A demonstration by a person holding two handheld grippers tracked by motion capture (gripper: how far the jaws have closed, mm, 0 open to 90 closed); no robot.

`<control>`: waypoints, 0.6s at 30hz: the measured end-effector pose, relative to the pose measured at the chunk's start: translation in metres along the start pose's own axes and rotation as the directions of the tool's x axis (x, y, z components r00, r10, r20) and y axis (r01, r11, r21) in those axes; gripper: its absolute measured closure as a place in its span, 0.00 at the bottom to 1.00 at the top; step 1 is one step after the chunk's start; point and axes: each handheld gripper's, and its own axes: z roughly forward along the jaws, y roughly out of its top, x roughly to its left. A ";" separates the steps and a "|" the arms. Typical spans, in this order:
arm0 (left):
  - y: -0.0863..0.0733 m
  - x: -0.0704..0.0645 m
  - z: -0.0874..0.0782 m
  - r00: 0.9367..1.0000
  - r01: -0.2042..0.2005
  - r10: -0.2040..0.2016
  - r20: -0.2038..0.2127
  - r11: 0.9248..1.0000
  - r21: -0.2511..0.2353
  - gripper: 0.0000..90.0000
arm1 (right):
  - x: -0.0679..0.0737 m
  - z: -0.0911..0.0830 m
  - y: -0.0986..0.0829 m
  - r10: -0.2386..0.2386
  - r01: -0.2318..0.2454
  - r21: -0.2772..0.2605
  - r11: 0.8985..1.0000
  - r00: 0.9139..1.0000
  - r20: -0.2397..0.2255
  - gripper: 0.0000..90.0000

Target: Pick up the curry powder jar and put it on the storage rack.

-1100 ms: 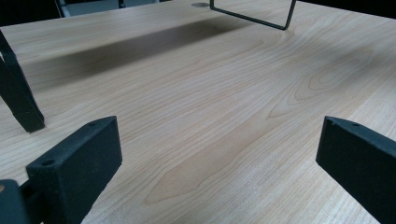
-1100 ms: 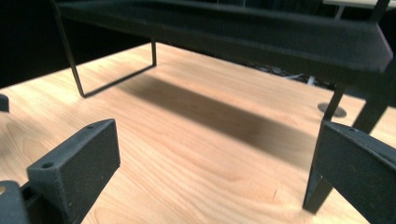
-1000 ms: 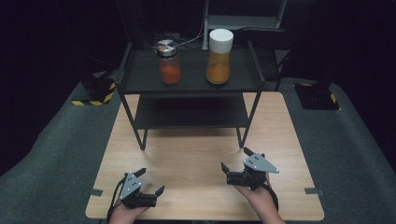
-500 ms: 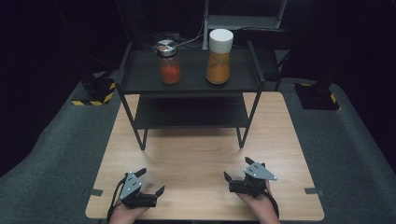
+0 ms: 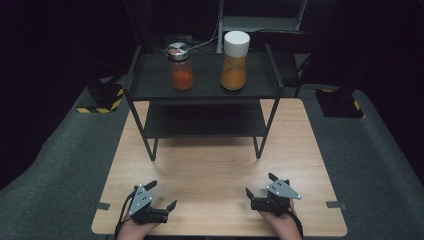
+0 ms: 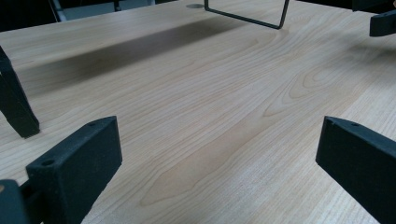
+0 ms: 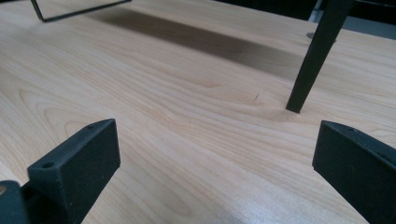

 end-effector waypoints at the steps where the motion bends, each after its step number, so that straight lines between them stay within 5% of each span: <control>1: 0.000 0.000 0.000 1.000 0.000 0.000 0.000 1.000 0.000 0.01 | 0.002 0.000 0.001 -0.010 0.010 0.003 1.000 1.000 0.006 0.01; 8: 0.002 0.004 0.001 0.999 0.021 -0.021 0.032 1.000 0.014 0.01 | 0.003 -0.002 0.000 0.007 -0.007 0.007 1.000 1.000 0.016 0.00; 18: 0.003 -0.002 0.000 1.000 -0.022 0.022 0.020 1.000 0.019 0.01 | 0.009 -0.003 0.004 -0.045 0.044 0.037 0.998 0.999 0.025 0.00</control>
